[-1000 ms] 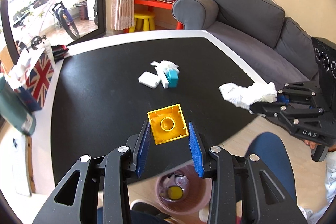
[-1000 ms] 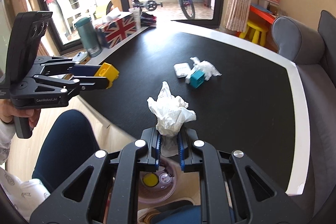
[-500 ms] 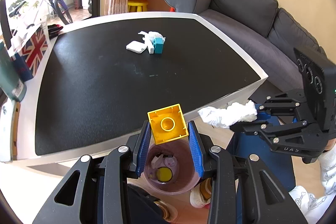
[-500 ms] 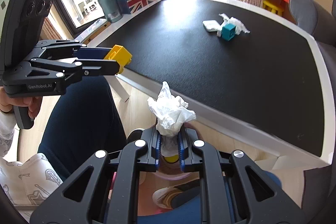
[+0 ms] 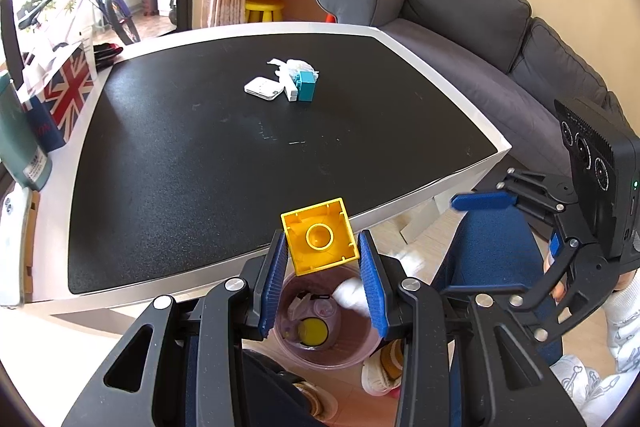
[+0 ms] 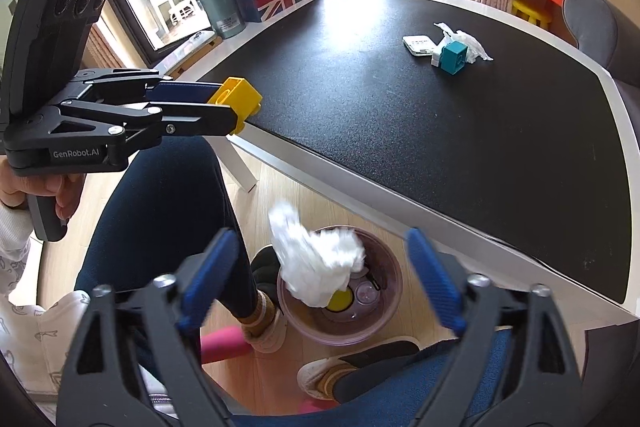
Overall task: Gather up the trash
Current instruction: 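Carry the tissue and yellow brick over the pink bin and open both tools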
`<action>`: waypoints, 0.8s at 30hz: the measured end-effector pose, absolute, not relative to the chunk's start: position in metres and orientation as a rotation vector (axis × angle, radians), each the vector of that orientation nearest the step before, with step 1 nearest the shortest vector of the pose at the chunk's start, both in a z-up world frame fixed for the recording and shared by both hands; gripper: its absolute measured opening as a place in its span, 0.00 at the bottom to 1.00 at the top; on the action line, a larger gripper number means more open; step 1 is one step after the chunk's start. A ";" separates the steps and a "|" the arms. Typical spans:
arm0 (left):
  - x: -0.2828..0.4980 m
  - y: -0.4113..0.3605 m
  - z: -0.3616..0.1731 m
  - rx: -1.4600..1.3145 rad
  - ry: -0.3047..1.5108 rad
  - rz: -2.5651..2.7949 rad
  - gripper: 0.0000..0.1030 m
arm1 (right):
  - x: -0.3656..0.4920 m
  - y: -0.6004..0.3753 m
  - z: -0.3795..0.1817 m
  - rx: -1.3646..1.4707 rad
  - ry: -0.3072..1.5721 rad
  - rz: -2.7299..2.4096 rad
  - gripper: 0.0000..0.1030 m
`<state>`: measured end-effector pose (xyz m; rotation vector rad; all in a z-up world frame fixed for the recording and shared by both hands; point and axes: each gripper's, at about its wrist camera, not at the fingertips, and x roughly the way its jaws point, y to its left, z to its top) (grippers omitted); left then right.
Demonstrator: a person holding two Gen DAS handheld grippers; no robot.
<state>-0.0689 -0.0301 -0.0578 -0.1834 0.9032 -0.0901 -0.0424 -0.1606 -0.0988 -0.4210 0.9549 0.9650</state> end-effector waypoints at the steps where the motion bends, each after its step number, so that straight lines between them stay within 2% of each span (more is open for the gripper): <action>1: -0.068 -0.030 -0.058 -0.183 0.906 -0.091 0.35 | -0.041 -0.161 -0.098 -0.418 0.959 0.956 0.91; 24: -0.063 -0.061 -0.071 -0.135 0.977 -0.201 0.35 | -0.020 -0.190 -0.076 -0.332 0.933 0.806 0.93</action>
